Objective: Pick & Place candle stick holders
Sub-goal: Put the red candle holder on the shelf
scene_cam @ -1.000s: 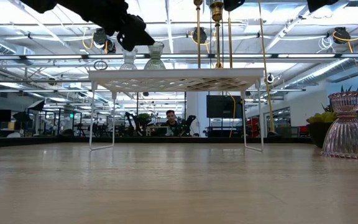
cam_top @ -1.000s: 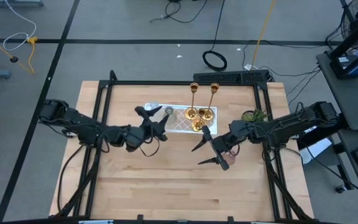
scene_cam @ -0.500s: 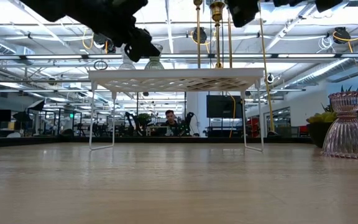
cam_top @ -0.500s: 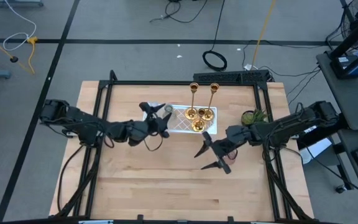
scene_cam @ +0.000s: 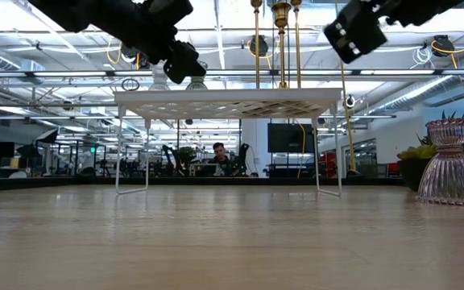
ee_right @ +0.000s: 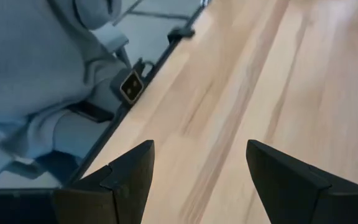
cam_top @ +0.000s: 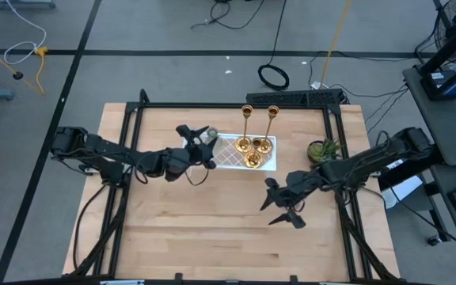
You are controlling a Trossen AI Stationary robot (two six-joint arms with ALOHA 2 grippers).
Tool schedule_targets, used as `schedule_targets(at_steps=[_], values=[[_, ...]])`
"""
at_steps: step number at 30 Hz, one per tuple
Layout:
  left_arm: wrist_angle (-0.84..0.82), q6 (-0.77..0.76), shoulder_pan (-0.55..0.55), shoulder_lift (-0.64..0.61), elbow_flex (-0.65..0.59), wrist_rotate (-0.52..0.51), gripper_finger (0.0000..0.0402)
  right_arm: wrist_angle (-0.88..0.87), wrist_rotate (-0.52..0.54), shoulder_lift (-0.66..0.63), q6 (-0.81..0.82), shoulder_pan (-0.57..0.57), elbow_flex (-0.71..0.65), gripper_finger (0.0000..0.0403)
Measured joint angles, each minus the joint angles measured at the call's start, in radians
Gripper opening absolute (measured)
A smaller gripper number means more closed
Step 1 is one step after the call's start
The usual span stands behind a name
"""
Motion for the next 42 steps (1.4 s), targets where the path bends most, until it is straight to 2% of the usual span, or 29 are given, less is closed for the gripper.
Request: schedule_targets(at_steps=[7,15,22,25,29,37,42], values=[[0.034,0.004,-0.048,-0.010,0.000,-0.037,0.0246,-0.175,0.021,-0.097,0.130,0.020,0.000,0.0247],[0.197,0.137,-0.108,-0.026,0.001,-0.097,0.0246,-0.501,0.197,-0.222,0.263,0.089,0.000,0.0247],[0.244,0.140,-0.136,-0.036,0.001,-0.125,0.0246,-0.754,0.447,-0.278,0.472,0.119,-0.002,0.0247],[0.239,0.132,-0.146,-0.031,0.000,-0.127,0.0246,-0.736,0.466,-0.282,0.520,0.120,-0.050,0.0247],[0.243,0.129,-0.158,-0.033,0.000,-0.131,0.0246,-0.620,0.413,-0.281,0.523,0.126,-0.167,0.0247],[0.300,0.181,-0.179,-0.033,0.000,-0.132,0.0246,-0.423,0.521,-0.284,0.471,0.136,-0.320,0.0247],[0.300,0.181,-0.183,-0.033,0.000,-0.149,0.0246,-0.226,0.521,-0.284,0.473,0.137,-0.432,0.0243]])
